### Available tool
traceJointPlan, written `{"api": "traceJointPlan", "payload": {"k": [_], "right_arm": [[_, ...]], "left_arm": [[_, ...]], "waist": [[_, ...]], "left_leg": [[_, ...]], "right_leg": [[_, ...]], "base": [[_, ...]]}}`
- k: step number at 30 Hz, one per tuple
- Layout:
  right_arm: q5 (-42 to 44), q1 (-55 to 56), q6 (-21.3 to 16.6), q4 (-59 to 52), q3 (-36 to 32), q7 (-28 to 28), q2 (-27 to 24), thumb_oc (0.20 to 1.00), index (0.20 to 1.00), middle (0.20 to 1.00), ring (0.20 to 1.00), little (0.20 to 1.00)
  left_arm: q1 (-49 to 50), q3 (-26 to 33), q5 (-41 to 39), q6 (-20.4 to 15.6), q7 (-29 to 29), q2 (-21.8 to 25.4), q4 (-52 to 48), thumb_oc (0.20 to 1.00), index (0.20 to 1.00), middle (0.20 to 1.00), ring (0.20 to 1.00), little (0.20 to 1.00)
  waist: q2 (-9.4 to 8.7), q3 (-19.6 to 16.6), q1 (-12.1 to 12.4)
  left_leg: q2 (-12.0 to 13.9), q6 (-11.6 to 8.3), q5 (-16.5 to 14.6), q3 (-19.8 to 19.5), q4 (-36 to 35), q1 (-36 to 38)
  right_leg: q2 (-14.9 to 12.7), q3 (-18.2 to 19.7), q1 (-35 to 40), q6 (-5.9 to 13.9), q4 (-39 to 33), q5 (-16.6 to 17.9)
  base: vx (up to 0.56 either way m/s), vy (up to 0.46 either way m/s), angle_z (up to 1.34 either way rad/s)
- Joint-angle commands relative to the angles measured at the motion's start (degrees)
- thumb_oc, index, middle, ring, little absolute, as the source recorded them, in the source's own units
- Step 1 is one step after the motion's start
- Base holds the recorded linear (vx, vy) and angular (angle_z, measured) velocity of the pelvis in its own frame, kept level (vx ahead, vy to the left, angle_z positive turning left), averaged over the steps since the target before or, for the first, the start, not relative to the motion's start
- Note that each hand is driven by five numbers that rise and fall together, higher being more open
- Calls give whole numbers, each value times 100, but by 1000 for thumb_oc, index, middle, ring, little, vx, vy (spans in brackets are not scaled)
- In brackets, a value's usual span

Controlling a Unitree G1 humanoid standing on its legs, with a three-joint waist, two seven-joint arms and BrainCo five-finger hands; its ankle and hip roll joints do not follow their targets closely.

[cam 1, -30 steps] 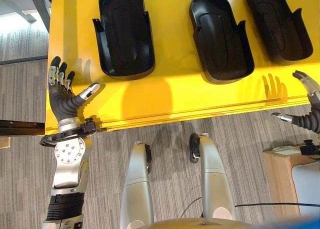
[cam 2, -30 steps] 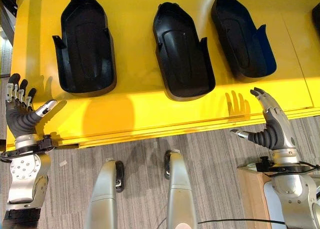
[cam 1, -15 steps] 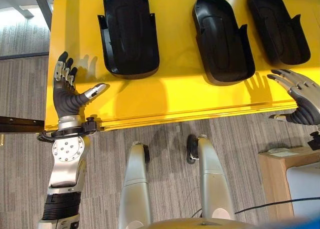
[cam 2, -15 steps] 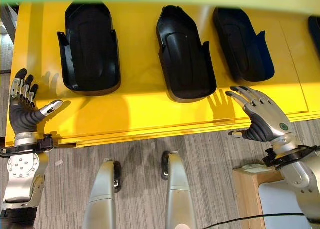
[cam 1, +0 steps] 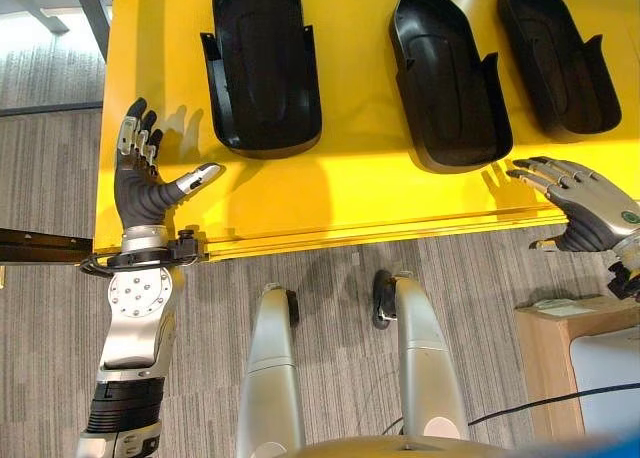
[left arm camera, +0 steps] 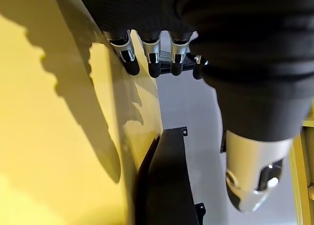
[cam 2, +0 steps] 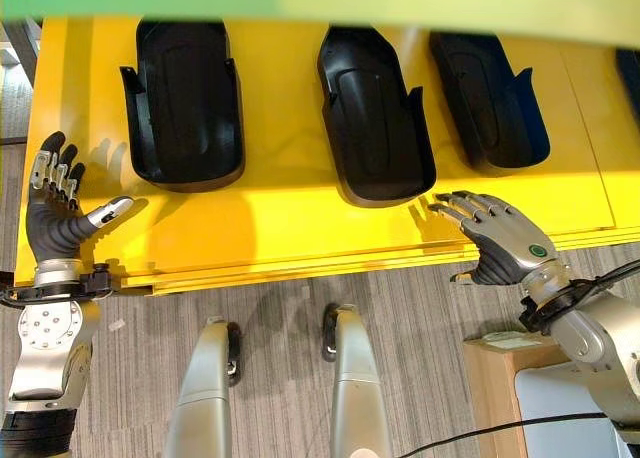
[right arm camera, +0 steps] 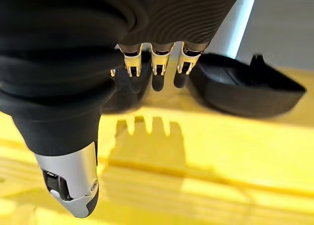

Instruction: Move parts from the plastic box to the shelf.

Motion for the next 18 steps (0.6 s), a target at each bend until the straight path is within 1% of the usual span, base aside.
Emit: {"api": "traceJointPlan", "payload": {"k": [1, 11, 18], "right_arm": [[-16, -269, -21, 52, 159, 26, 64, 1000, 1000, 1000, 1000, 1000], [124, -387, 7, 149, 376, 255, 125, 1000, 1000, 1000, 1000, 1000], [265, -928, -65, -90, 723, 337, 71, 1000, 1000, 1000, 1000, 1000]], "left_arm": [[-65, -352, 231, 38, -229, -18, 33, 1000, 1000, 1000, 1000, 1000], [-125, -407, 262, 71, -270, -16, 49, 1000, 1000, 1000, 1000, 1000], [-160, -474, 254, 94, -269, 8, 72, 1000, 1000, 1000, 1000, 1000]], "waist": [[102, -45, -35], [106, -67, -25], [113, -81, 38]], "left_leg": [[240, -103, -21, -165, -135, -26], [246, -110, -20, -173, -80, -102], [230, -102, -7, -186, -50, -162]], "right_leg": [[-9, 159, 274, 98, -145, -178], [8, 163, 211, 68, -77, -214], [7, 174, 157, 62, -47, -214]], "base": [[0, 0, 0], [0, 0, 0], [0, 0, 0]]}}
